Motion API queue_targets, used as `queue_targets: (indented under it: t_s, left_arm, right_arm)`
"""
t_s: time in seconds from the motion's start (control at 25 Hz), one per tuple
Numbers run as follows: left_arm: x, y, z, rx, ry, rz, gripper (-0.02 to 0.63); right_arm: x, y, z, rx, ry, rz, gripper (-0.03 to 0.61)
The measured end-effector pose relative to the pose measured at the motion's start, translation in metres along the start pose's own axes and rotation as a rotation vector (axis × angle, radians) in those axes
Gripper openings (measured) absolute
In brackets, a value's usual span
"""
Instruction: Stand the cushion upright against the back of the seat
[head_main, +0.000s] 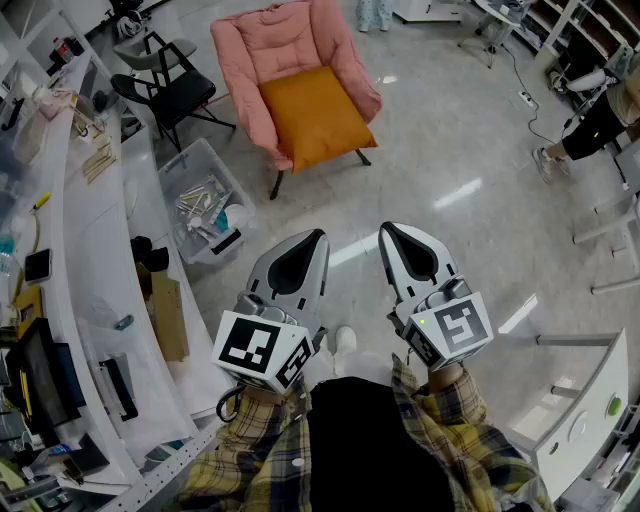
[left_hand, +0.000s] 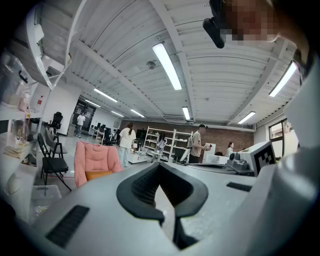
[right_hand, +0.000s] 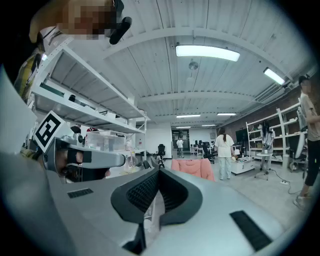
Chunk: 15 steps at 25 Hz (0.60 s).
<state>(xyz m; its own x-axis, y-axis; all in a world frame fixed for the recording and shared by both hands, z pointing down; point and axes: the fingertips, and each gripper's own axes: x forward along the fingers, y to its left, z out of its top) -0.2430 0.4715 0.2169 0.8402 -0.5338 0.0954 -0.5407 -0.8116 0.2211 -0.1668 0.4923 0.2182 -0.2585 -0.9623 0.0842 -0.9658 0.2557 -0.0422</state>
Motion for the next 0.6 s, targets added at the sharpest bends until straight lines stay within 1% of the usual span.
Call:
queue_targets:
  t_s: [0.24, 0.6]
  left_arm:
    - [0.011, -0.01, 0.003, 0.011, -0.009, 0.0, 0.003]
    - [0.03, -0.03, 0.001, 0.031, -0.002, 0.007, 0.003]
  right_arm:
    - [-0.004, -0.014, 0.0, -0.025, -0.018, 0.004, 0.017]
    - [-0.02, -0.033, 0.003, 0.018, -0.044, 0.018, 0.017]
